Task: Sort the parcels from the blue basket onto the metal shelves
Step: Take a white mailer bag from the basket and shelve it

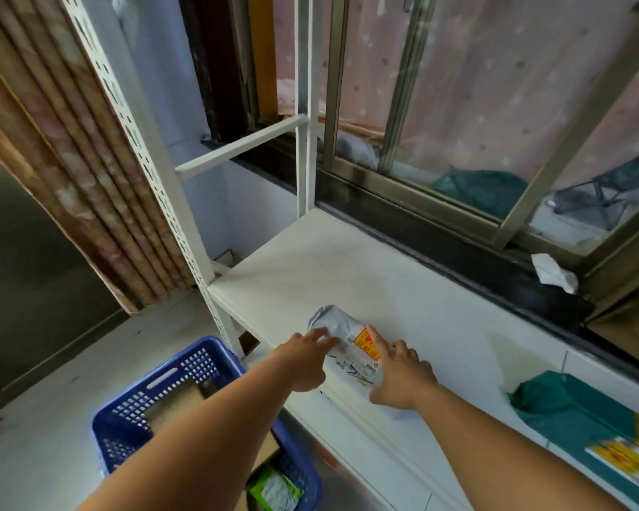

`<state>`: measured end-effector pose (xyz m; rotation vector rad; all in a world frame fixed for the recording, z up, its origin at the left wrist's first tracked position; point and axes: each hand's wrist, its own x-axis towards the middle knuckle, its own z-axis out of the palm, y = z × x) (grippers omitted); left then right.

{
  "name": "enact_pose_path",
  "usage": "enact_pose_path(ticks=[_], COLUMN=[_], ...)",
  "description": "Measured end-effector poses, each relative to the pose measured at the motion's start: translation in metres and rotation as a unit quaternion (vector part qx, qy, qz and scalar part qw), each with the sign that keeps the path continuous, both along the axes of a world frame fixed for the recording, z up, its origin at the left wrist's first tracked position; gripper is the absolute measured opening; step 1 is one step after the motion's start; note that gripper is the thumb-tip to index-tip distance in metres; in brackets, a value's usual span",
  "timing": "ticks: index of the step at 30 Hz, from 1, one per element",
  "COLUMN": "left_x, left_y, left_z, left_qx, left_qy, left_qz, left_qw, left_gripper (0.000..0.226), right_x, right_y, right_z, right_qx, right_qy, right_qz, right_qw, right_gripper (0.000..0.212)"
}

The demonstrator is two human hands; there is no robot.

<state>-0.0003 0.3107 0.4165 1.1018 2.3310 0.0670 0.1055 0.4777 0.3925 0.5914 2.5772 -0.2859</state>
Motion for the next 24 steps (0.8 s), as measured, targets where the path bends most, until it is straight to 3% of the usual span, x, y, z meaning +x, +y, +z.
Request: enact_pose_path(ticks=[10,14,18,20,24], left_x=[-0.028,-0.044,-0.054,-0.056,-0.055], left_y=[0.001,-0.007,-0.012,-0.013,-0.013], left_z=[0.013,0.015,0.014,0.012,0.005], left_qx=[0.021,0.034,0.038,0.036,0.024], left_qy=[0.004,0.008,0.018,0.019,0.012], left_qz=[0.114,0.141,0.154,0.157,0.156], left_qw=[0.993,0.989,0.987,0.987,0.987], left_gripper=[0.070,0.069,0.070,0.068,0.065], right_x=[-0.076,-0.112,-0.129,-0.126,-0.116], right_y=[0.006,0.015,0.027,0.030,0.034], right_z=[0.013,0.024,0.018,0.012,-0.002], right_qx=[0.028,0.021,0.043,0.055,0.092], right_qy=[0.123,0.183,0.144,0.113,0.143], right_qz=[-0.021,-0.034,-0.032,-0.030,0.000], right_qw=[0.992,0.982,0.988,0.992,0.985], right_gripper=[0.089,0.091,0.095,0.083,0.066])
